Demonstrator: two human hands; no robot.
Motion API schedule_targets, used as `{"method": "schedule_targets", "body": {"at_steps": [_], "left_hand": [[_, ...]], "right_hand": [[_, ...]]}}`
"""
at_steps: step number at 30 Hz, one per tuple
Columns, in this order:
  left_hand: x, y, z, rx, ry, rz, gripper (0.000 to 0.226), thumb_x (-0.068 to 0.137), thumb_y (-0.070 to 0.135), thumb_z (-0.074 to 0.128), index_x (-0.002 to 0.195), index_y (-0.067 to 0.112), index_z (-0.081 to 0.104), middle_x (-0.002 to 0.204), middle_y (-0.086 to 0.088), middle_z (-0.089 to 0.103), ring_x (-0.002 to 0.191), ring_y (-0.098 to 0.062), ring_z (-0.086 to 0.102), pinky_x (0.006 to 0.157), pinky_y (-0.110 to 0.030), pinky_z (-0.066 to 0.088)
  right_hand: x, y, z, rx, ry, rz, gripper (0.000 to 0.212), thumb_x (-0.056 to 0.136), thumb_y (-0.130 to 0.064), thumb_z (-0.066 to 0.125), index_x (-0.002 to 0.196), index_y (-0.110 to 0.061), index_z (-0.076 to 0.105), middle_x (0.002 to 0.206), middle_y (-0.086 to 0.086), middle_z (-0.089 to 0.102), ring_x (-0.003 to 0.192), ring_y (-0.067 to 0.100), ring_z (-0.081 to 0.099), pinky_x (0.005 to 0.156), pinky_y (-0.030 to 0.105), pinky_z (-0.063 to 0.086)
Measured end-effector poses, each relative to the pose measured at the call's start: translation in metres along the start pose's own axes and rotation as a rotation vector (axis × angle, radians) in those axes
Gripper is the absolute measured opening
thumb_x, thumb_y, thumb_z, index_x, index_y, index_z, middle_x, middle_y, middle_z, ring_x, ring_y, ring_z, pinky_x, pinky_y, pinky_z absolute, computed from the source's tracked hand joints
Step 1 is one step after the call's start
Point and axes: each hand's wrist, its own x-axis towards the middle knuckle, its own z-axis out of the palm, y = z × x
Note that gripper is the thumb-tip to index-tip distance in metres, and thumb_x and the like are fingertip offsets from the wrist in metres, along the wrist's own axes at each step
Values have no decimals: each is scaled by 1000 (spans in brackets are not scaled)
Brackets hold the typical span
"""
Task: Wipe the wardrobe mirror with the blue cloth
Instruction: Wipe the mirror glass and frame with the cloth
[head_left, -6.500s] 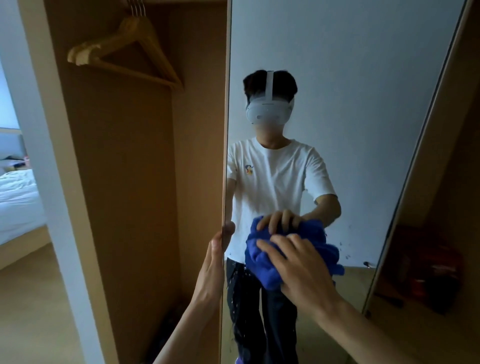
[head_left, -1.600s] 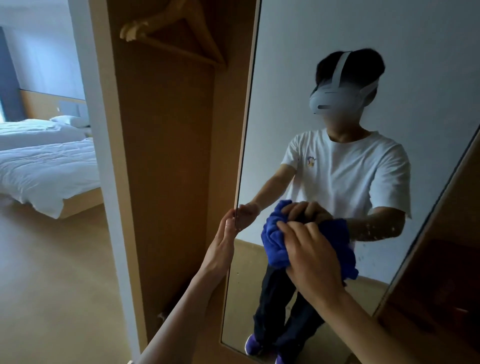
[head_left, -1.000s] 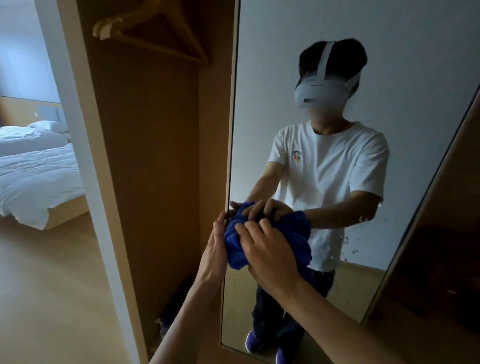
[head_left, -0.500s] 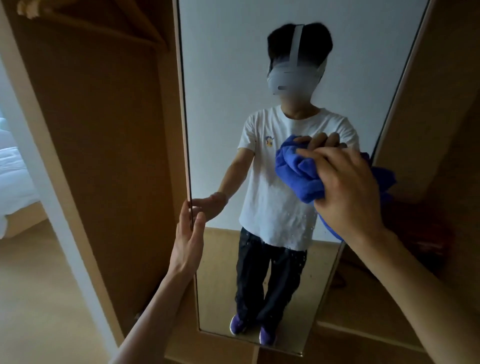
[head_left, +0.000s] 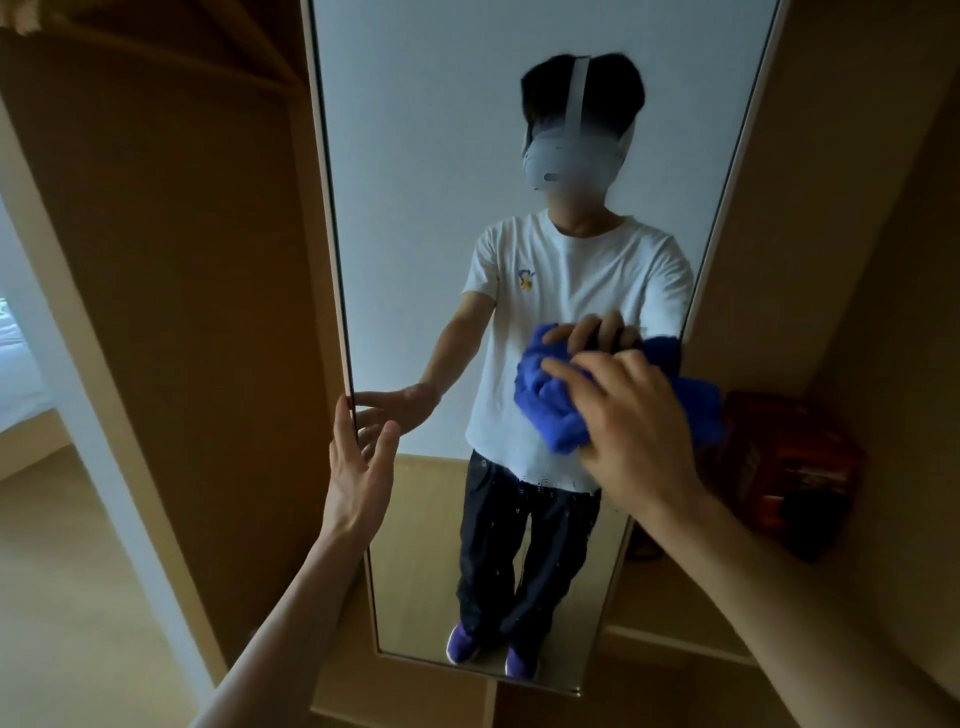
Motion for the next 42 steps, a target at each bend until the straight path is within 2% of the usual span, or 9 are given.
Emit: {"method": "schedule_targets", "body": {"at_steps": [4, 8, 13, 17, 22, 25, 30, 38, 42], "left_hand": [[-3, 0, 7, 26, 37, -26, 90, 84, 69, 41, 161, 46, 0, 172, -4, 8, 150, -39, 29, 105, -61, 40], [-4, -4, 10, 41, 43, -25, 91, 83, 69, 41, 161, 46, -1, 172, -4, 8, 151, -39, 28, 106, -62, 40], [-2, -6, 6, 46, 14, -18, 93, 82, 70, 42, 161, 45, -1, 172, -4, 7, 154, -37, 23, 111, -64, 35], [-3, -6, 5, 45, 8, -12, 94, 81, 70, 42, 161, 45, -1, 172, -3, 8, 154, -36, 23, 111, -64, 35], [-5, -11, 6, 49, 21, -1, 93, 82, 70, 44, 160, 47, 0, 172, -3, 10, 153, -35, 26, 110, -64, 36], [-6, -18, 6, 54, 12, 9, 92, 83, 71, 43, 160, 47, -1, 171, -4, 14, 152, -34, 28, 111, -65, 36], [-8, -23, 4, 17, -22, 19, 92, 83, 67, 47, 160, 44, 2, 170, -6, 20, 151, -33, 32, 111, -63, 39], [-8, -29, 4, -2, -43, 16, 95, 82, 67, 48, 161, 43, 1, 170, -7, 19, 151, -34, 31, 111, -67, 39], [-7, -35, 6, 5, -33, 25, 91, 84, 69, 45, 161, 43, 3, 170, -5, 18, 152, -33, 31, 111, -66, 39]], "right_hand": [[11, 11, -9, 0, 97, 46, 69, 68, -13, 63, 136, -15, 60, 117, 4, 63, 96, 29, 49, 84, 46, 49], [-47, -7, 25, 56, -98, -31, 70, 68, -9, 80, 135, -13, 62, 117, 6, 64, 95, 28, 54, 80, 44, 52], [-72, -1, 29, 53, -184, -110, 57, 77, -11, 78, 132, -16, 66, 118, 3, 68, 95, 27, 60, 72, 41, 52], [-20, 21, -8, 54, -7, -9, 61, 73, -7, 74, 133, -15, 63, 115, 5, 66, 90, 30, 53, 80, 47, 50], [8, 47, -28, 8, 231, 95, 55, 78, -3, 67, 132, -16, 61, 112, 1, 64, 95, 27, 51, 84, 39, 48], [-29, 35, -4, 30, 125, 73, 67, 66, -2, 66, 132, -11, 61, 113, 3, 62, 94, 27, 51, 87, 39, 46], [-91, 19, 22, 46, -148, 27, 72, 66, -4, 82, 135, -13, 63, 120, 4, 65, 94, 27, 57, 82, 42, 55], [-5, 48, -24, -35, 205, 153, 55, 81, -9, 58, 135, -17, 57, 115, 0, 61, 96, 26, 48, 83, 34, 43], [-41, 36, 4, -12, 128, 160, 61, 74, -6, 62, 134, -13, 58, 115, 2, 61, 94, 27, 49, 83, 37, 45]]}}
